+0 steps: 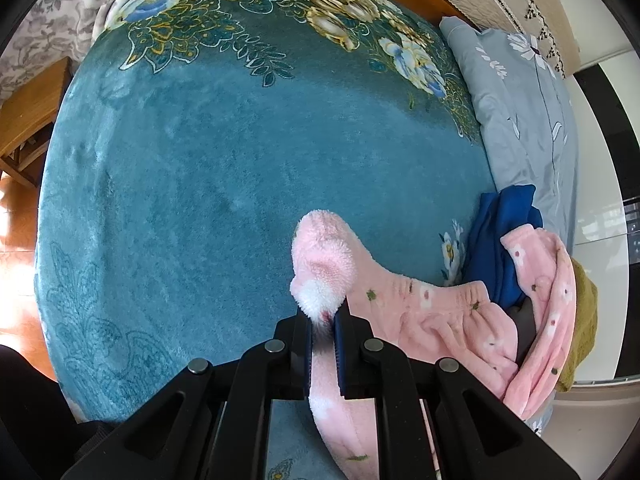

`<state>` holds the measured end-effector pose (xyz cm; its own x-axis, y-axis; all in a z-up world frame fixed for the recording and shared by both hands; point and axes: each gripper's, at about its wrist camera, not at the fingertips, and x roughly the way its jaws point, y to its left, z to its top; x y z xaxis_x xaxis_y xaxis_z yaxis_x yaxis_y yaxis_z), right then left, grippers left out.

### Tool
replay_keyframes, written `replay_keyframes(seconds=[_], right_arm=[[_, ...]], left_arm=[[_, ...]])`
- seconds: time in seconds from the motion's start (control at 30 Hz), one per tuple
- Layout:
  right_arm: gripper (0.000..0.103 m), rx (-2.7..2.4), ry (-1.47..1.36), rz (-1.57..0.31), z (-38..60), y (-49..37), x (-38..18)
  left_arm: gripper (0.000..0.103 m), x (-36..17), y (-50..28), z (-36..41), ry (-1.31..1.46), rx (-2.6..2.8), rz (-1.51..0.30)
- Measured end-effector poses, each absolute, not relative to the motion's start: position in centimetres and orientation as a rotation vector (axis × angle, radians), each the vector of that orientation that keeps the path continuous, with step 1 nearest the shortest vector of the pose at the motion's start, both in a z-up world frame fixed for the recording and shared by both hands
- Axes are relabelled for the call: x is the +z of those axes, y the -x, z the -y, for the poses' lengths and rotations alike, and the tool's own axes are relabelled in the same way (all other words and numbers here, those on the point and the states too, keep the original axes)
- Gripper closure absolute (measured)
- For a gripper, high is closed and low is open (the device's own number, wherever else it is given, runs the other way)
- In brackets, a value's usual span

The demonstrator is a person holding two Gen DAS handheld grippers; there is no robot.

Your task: Fold clothes

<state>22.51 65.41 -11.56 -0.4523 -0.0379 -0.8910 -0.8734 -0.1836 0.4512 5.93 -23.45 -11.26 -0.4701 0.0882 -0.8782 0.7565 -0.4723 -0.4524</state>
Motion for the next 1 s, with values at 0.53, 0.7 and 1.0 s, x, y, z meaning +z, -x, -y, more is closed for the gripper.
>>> replay_keyframes(seconds=[0.53, 0.7, 1.0], right_arm=[[0.101, 1.791, 1.121, -1.244, -65.0, -21.4, -6.0], [0.101, 1.808, 1.093, -1.208, -65.7, -25.6, -4.4], [0.096, 1.612, 1.105, -1.366, -65.6, -30.6, -11.3]], left_arm=[[0.094, -11.4, -6.2, 24.0, -1.241, -2.007, -1.297], [0.094, -11.1, -6.5, 24.1, -1.218, -2.034, -1.312], [0.094, -11.8, -6.7, 24.6, -1.255, -1.991, -1.379]])
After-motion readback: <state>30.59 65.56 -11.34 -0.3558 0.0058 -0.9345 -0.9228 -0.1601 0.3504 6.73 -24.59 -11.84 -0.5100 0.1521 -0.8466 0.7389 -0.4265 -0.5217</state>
